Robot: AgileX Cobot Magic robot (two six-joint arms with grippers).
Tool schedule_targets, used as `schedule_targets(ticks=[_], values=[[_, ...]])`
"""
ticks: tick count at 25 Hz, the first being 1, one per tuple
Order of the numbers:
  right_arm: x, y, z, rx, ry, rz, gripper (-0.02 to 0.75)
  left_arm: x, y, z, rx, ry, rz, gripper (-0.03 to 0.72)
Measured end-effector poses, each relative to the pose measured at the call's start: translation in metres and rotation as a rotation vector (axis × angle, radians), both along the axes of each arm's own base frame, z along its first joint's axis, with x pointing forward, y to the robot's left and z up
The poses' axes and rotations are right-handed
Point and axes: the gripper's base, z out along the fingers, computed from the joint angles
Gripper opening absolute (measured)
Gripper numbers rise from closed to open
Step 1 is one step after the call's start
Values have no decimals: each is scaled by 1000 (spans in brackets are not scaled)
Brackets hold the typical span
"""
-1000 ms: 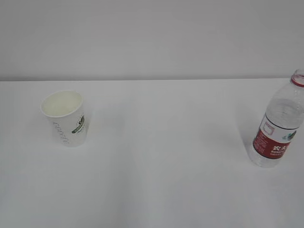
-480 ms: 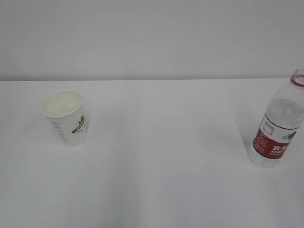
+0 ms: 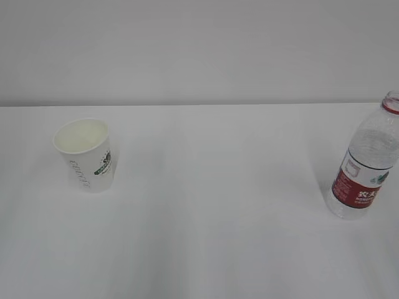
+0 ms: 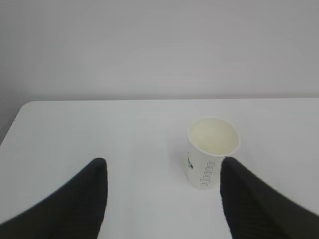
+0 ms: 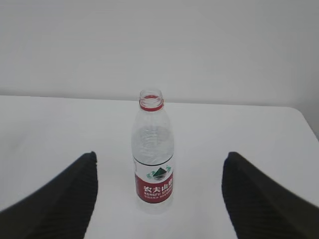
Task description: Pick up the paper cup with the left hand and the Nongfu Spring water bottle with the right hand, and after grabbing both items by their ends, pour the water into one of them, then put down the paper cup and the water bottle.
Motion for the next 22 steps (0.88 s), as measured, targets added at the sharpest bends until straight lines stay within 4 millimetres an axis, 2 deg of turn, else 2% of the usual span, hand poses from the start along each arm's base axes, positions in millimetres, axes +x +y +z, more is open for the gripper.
schedule_targets(ticks=[7,12,17,22], values=[[17,1,3,-14,-9,-3,586,18,-1,3,-7,-74,3,515],[30,2,1,-23,23,-4,586,32,-2,-22,-21,-144,8,514],[38,2,3,-35,-19,-6,586,35,-2,-48,-34,-155,14,514],[44,3,-2,-43,-78,-4,586,35,-2,-52,-37,-156,15,511]])
